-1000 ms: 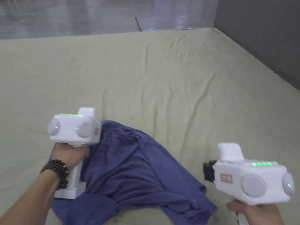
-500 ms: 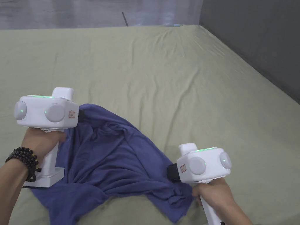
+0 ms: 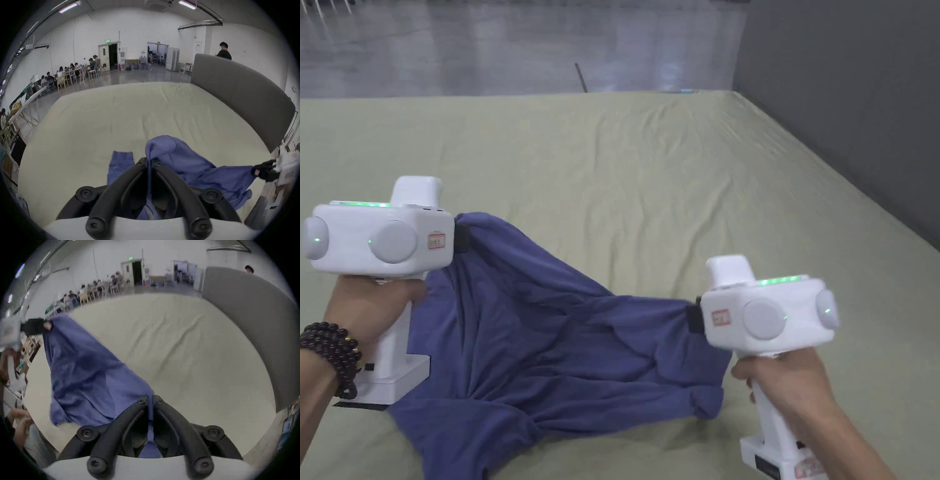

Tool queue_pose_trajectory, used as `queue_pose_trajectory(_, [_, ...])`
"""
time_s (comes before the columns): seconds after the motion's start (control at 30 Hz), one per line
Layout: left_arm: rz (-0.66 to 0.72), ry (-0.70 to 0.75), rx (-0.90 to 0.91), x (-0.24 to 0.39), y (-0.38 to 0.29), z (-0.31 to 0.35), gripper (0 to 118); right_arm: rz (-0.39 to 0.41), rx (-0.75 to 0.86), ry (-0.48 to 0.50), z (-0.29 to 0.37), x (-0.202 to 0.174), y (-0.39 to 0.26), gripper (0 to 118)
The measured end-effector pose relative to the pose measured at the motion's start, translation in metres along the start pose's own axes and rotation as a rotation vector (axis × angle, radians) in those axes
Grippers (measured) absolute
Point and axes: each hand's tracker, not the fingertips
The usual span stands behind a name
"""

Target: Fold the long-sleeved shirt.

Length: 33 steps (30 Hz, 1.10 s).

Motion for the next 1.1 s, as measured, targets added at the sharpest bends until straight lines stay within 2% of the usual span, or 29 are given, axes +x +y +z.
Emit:
queue_pose_trajectory(0.13, [0.039, -0.001, 0.114, -0.018, 0.029, 0.025, 0, -0.006, 0.142, 0.049, 0.039, 0.007, 0.055, 4])
queue_pose_trajectory(0.37, [0.045, 0.006, 0.28, -0.037, 0.098, 0.056, 0, 0.031, 0.3, 0.002, 0.058, 0.007, 0.154, 4])
queue_pose_trajectory(0.57, [0.035, 0.09, 0.368, -0.058, 0.2, 0.056, 0, 0.029, 0.382, 0.027, 0.059, 0.002, 0.265, 4])
queue_pose_trajectory(0.67, [-0.002, 0.173, 0.421, -0.063, 0.252, 0.052, 0, 0.065, 0.417, 0.0, 0.053, -0.002, 0.329, 4])
queue_pose_trajectory(0.83, [0.02, 0.24, 0.487, -0.082, 0.331, 0.042, 0, 0.062, 0.443, -0.034, 0.044, -0.009, 0.419, 4])
queue_pose_trajectory(0.97, [0.051, 0.236, 0.519, -0.08, 0.358, 0.045, 0, 0.001, 0.484, -0.037, 0.04, -0.01, 0.459, 4])
queue_pose_trajectory(1.1, [0.001, 0.248, 0.504, -0.073, 0.348, 0.028, 0, -0.006, 0.469, -0.02, 0.011, -0.013, 0.454, 4])
